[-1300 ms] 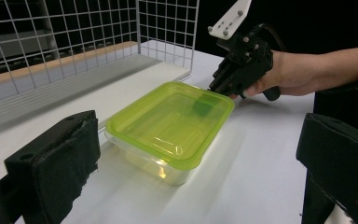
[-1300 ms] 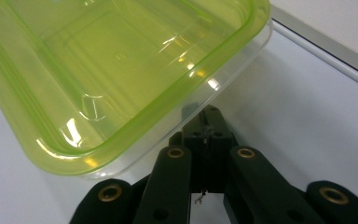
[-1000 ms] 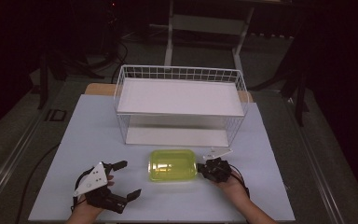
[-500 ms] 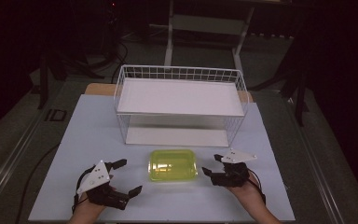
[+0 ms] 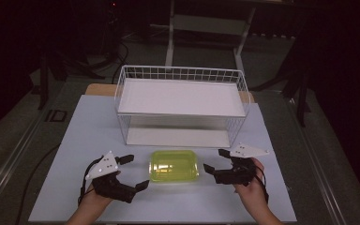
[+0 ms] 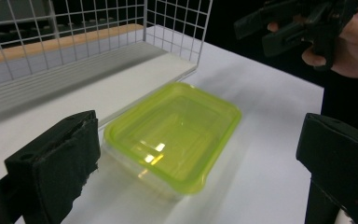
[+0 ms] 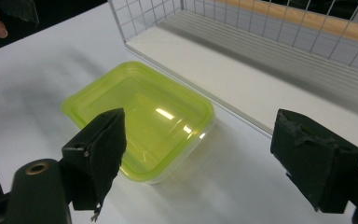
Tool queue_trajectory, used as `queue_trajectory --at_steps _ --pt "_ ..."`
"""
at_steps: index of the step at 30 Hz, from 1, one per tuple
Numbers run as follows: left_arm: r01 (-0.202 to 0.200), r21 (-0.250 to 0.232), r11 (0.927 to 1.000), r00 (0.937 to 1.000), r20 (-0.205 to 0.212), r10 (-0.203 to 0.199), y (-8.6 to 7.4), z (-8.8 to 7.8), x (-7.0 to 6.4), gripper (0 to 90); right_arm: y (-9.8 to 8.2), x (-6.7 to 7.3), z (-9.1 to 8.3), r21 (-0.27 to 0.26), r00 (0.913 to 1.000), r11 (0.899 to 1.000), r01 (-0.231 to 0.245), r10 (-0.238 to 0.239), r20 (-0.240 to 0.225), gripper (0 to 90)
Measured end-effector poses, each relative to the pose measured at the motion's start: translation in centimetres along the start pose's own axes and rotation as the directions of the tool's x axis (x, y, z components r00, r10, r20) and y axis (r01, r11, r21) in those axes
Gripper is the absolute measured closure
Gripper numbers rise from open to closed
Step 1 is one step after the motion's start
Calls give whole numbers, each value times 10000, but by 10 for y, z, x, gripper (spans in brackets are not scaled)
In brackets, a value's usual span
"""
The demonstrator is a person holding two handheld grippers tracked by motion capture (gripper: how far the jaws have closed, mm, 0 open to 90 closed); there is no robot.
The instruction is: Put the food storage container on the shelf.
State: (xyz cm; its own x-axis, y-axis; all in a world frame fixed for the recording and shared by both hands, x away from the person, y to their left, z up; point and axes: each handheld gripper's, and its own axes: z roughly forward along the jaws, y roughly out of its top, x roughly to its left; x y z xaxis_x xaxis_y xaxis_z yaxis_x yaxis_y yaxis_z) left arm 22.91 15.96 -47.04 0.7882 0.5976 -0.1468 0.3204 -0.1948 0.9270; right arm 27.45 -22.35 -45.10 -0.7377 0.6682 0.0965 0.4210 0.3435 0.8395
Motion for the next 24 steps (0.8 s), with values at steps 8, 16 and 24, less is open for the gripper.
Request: queue_trajectory --at_steps 8,16,24 --pt "1300 261 9912 9915 -27 -1299 19 21 11 4 12 -3 20 385 9969 9974 -601 620 -494 182" --pt "2634 1440 9539 9647 -415 -2601 12 44 19 4 9 -9 51 1264 9748 9689 -2126 2192 -408 127" --pt "4234 1709 8897 9055 -1095 -4099 -5 55 32 83 -1 -14 67 1972 9380 9249 -3252 3419 -568 207"
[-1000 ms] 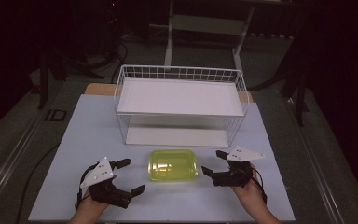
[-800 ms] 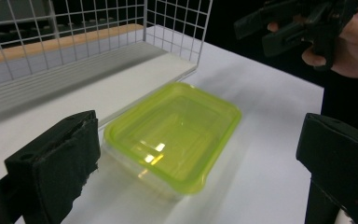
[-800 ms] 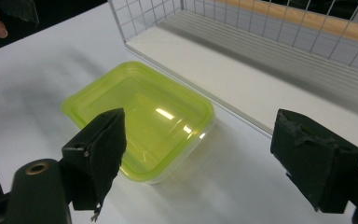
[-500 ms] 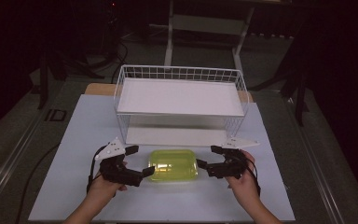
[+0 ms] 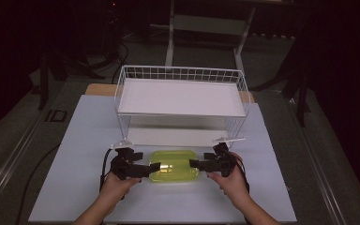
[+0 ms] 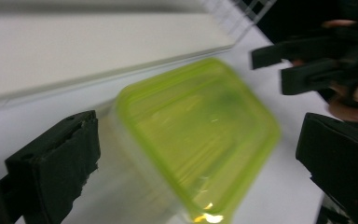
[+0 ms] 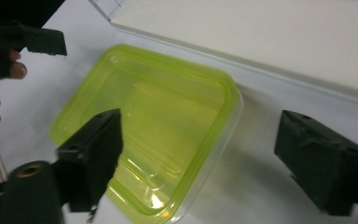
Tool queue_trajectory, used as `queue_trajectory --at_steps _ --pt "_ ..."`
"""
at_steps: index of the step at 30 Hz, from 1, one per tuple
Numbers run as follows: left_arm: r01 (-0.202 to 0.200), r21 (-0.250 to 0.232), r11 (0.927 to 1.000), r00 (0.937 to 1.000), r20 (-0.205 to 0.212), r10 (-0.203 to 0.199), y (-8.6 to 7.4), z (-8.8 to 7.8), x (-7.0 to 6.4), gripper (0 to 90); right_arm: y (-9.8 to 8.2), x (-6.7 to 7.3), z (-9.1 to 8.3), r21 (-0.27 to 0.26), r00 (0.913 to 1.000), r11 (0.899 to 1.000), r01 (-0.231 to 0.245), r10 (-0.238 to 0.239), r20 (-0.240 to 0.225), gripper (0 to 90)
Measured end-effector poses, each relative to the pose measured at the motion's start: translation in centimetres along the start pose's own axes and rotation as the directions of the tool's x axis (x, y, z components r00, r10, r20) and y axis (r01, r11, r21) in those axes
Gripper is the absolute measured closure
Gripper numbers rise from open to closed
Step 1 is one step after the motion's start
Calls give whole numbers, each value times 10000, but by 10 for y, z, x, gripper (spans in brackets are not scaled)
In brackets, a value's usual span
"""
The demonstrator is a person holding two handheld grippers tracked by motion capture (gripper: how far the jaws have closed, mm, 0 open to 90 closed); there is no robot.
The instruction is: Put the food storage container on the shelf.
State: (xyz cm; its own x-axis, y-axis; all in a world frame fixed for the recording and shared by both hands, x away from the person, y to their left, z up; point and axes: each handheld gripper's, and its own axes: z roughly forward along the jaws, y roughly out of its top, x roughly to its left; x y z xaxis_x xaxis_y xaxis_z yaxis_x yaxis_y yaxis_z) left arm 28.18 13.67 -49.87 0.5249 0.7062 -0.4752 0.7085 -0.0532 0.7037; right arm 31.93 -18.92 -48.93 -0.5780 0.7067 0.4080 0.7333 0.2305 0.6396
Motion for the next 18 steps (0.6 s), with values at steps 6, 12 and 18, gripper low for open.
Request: queue_trajectory --at_steps 6,12,18 --pt "936 607 9938 9952 -346 -916 -8 10 12 217 -6 -7 7 397 9948 9941 -1008 1014 -136 310" --pt "1195 1025 9875 9928 0 -1201 -13 17 17 428 -13 -8 15 802 9863 9839 -1597 1625 -299 437" --pt "1421 1202 9825 9898 -53 -1425 -15 17 17 595 -12 -5 16 855 9877 9846 -1528 1551 -211 580"
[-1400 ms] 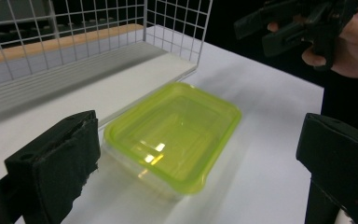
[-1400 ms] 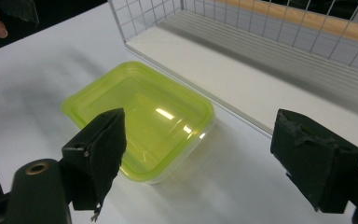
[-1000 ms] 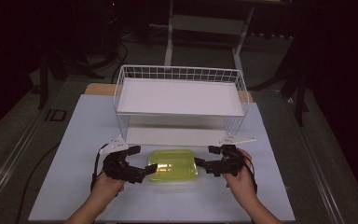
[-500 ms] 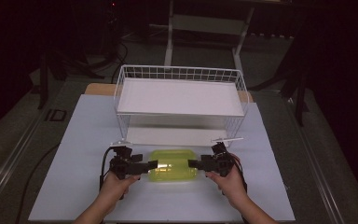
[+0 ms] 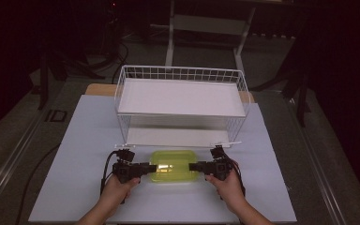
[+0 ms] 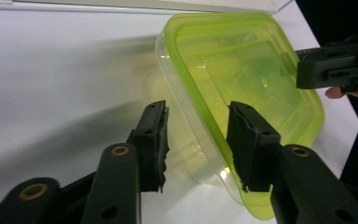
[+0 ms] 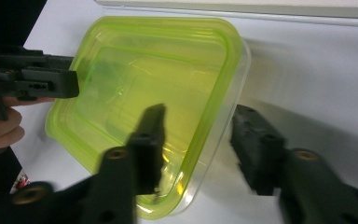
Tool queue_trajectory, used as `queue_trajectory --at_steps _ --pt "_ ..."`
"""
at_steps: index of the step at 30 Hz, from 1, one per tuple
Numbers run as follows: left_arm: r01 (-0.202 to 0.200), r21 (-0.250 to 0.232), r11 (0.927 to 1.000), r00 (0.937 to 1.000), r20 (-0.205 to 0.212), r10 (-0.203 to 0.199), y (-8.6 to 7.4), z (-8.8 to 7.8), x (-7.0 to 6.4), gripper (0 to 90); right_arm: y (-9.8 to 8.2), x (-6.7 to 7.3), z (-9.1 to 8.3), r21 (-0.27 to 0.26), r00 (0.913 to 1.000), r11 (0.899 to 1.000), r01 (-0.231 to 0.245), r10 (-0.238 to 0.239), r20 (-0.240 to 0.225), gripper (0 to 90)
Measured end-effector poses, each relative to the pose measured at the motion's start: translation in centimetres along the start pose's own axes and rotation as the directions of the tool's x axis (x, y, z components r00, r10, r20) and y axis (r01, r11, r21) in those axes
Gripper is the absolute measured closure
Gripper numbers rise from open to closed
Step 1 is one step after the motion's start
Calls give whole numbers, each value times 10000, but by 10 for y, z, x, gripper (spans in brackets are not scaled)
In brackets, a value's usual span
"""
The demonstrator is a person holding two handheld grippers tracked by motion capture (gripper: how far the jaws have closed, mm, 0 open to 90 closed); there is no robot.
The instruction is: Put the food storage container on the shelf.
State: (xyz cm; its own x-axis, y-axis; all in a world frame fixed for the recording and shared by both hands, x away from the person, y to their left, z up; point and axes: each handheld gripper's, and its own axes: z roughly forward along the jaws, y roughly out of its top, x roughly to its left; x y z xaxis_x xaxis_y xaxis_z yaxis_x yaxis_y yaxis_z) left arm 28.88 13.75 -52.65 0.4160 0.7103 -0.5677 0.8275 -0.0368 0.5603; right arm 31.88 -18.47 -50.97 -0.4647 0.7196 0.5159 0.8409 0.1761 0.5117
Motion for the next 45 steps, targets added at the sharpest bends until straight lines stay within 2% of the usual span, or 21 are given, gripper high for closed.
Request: queue_trajectory --at_steps 1,4,6,8,11,14,17,21,24,26,29,32,36,45 --pt "-30 0 10000 10000 15 30 0 0 -1 645 0 -2 0 157 9988 9990 -415 419 -249 639" --pt "-149 -20 9999 9997 -213 148 0 -1 -6 669 -2 -5 0 193 9979 9983 -558 564 -333 664" --pt "-250 24 9997 9995 -211 250 0 -2 -6 675 -3 -3 -1 146 9993 9995 -287 291 -240 687" --pt "-426 132 9990 9985 -335 431 0 -3 -9 676 -4 -3 -2 101 9991 9995 -305 308 -275 694" --pt "-321 141 9994 9981 -524 328 -1 -4 -12 691 -5 -5 -4 -37 9984 9992 -406 404 -396 723" --pt "-334 42 9994 9977 -593 336 -3 -5 -14 696 -7 -1 -5 -96 9996 9997 -207 205 -171 723" --pt "-629 36 9980 9938 -920 630 -4 -6 -19 697 -8 1 -6 -157 10000 9999 -31 30 -65 723" --pt "-839 63 9965 9900 -1130 841 -5 -7 -23 697 -9 4 -7 -146 9999 9998 120 -119 89 728" --pt "-788 10 9969 9909 -1097 785 -7 -8 -23 704 -10 4 -8 -142 10000 9999 24 -23 62 736" --pt "-532 -56 9986 9940 -961 524 -7 -9 -23 726 -12 5 -9 -134 9999 9998 -159 158 -24 748" --pt "-450 -154 9989 9929 -1105 431 -8 -12 -26 761 -16 9 -10 -127 9996 9995 -274 273 -120 767" --pt "-358 -180 9992 9904 -1344 331 -10 -15 -29 791 -20 16 -12 -111 9999 9998 -153 153 -65 787" --pt "-103 -213 9997 9924 -1231 76 -11 -17 -29 796 -21 22 -16 -322 10000 9995 -36 37 34 795" --pt "-360 -686 9970 9946 -1001 290 5 -29 -41 802 -11 26 -29 -802 9999 9968 28 -35 -95 796"
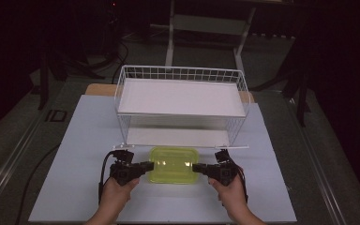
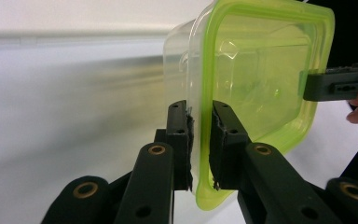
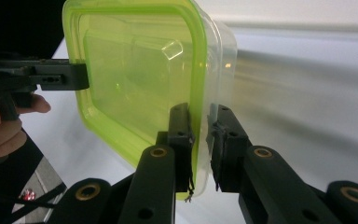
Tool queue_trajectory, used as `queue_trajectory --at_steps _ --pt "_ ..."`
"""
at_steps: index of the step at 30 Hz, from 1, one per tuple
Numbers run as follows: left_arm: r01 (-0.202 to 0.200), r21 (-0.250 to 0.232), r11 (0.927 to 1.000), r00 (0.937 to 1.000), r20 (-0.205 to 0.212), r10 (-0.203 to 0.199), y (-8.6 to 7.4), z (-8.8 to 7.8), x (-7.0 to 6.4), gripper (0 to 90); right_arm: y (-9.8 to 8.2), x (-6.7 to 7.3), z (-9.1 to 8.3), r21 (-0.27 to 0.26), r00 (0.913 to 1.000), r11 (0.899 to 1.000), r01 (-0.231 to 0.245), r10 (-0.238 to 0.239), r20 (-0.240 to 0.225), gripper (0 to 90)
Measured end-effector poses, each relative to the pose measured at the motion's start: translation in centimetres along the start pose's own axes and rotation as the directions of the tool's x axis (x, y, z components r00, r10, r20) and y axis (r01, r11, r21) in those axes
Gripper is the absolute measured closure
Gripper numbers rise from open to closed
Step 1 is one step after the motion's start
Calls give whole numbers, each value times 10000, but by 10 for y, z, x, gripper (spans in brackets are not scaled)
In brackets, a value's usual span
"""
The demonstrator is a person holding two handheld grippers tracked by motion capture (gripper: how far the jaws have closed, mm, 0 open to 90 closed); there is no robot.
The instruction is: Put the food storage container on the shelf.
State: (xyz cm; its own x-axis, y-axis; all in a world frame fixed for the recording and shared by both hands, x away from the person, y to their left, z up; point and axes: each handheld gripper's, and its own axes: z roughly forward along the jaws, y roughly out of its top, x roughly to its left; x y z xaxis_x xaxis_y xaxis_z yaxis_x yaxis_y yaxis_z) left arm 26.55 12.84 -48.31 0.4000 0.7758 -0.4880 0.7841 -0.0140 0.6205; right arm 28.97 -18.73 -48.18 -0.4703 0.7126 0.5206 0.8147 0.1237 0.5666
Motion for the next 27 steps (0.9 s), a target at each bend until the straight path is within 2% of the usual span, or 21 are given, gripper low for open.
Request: queue_trajectory --at_steps 5,8,10,15,16,20,22,27 --pt "-214 -587 9980 9996 193 226 16 -2 -4 804 16 0 -10 -504 9999 9987 111 -111 5 796" --pt "-291 -765 9966 9992 261 312 21 -1 -4 805 21 0 -12 -672 9998 9976 173 -172 25 796" --pt "-315 -992 9946 9989 308 347 28 2 -5 805 30 -2 -15 -917 9996 9955 225 -210 171 796" --pt "-401 -1358 9899 9979 453 467 40 11 1 807 42 -7 -14 -1090 9994 9938 196 -163 309 796" --pt "-514 -1338 9897 9978 354 566 42 14 3 806 44 -8 -14 -1129 9993 9934 188 -151 336 797" --pt "-473 -1354 9897 9982 291 517 45 22 6 805 49 -14 -8 -1147 9981 9931 242 -176 584 796" --pt "-305 -1197 9923 9992 235 335 46 32 12 804 50 -18 -4 -1127 9977 9934 197 -122 671 797" --pt "-237 -1202 9925 9996 131 254 46 44 20 804 51 -26 7 -1099 9959 9938 146 -46 907 796"
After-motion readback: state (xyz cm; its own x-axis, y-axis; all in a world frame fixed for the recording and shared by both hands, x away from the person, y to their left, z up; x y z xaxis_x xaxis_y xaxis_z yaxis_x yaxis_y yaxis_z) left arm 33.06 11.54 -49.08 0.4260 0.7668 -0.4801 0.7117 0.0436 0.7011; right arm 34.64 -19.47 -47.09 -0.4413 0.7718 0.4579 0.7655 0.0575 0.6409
